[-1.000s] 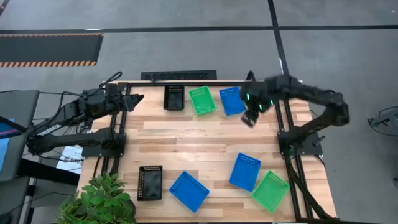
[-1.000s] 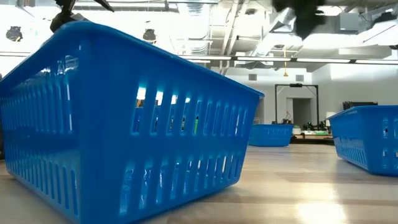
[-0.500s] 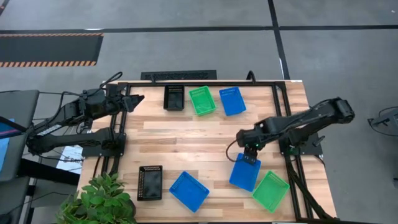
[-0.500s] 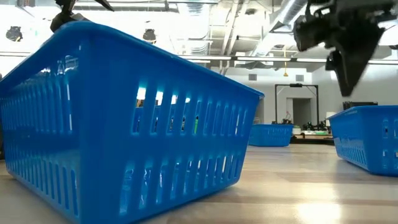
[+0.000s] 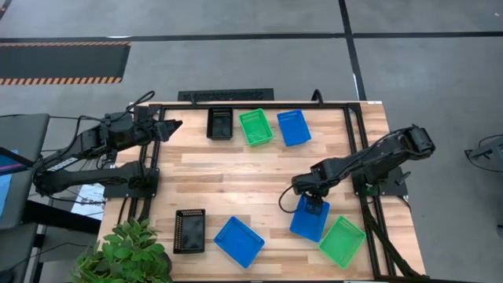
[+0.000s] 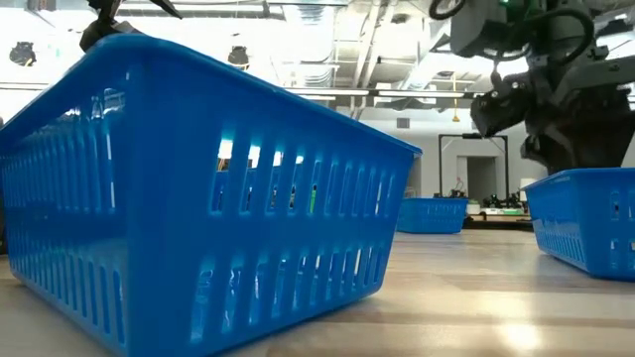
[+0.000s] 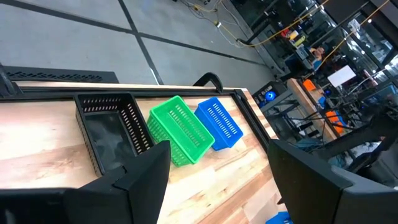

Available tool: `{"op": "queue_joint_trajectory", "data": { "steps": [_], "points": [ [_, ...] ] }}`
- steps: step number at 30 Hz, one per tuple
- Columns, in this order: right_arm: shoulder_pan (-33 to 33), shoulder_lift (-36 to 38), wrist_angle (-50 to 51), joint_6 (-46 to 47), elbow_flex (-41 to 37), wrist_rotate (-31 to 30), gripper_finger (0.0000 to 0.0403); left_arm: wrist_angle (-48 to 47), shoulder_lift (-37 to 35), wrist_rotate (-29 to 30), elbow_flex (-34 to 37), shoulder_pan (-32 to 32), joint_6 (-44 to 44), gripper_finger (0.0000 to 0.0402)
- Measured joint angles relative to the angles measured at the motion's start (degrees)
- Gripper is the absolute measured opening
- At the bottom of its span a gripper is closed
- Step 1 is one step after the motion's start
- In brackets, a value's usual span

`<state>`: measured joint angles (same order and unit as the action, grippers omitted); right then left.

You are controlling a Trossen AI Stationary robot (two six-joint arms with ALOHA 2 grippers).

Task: Stack baskets by color
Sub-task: Stack the bottom right blue bin on top of the top blue bin

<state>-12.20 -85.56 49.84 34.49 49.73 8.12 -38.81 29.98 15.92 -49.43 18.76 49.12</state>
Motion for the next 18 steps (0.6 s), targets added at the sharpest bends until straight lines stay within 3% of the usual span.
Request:
{"op": "queue_joint_trajectory", "data": {
  "steps": [5, 13, 18],
  "points": [
    [0.4, 0.2, -0.6, 1.3, -1.6, 0.0, 0.0183, -0.5, 0.0, 0.0, 0.0, 0.0, 0.0, 0.0256],
    [0.7, 0.0, -2.4, -1.3, -2.7, 0.0, 0.0024, -0.5, 0.0, 0.2, 0.0, 0.0, 0.1, 0.0256],
    [2.2, 1.1, -3.6, -2.2, -2.7, 0.1, 0.0014, -0.5, 0.0, 0.2, 0.0, 0.0, 0.0, 0.0256]
  ]
}}
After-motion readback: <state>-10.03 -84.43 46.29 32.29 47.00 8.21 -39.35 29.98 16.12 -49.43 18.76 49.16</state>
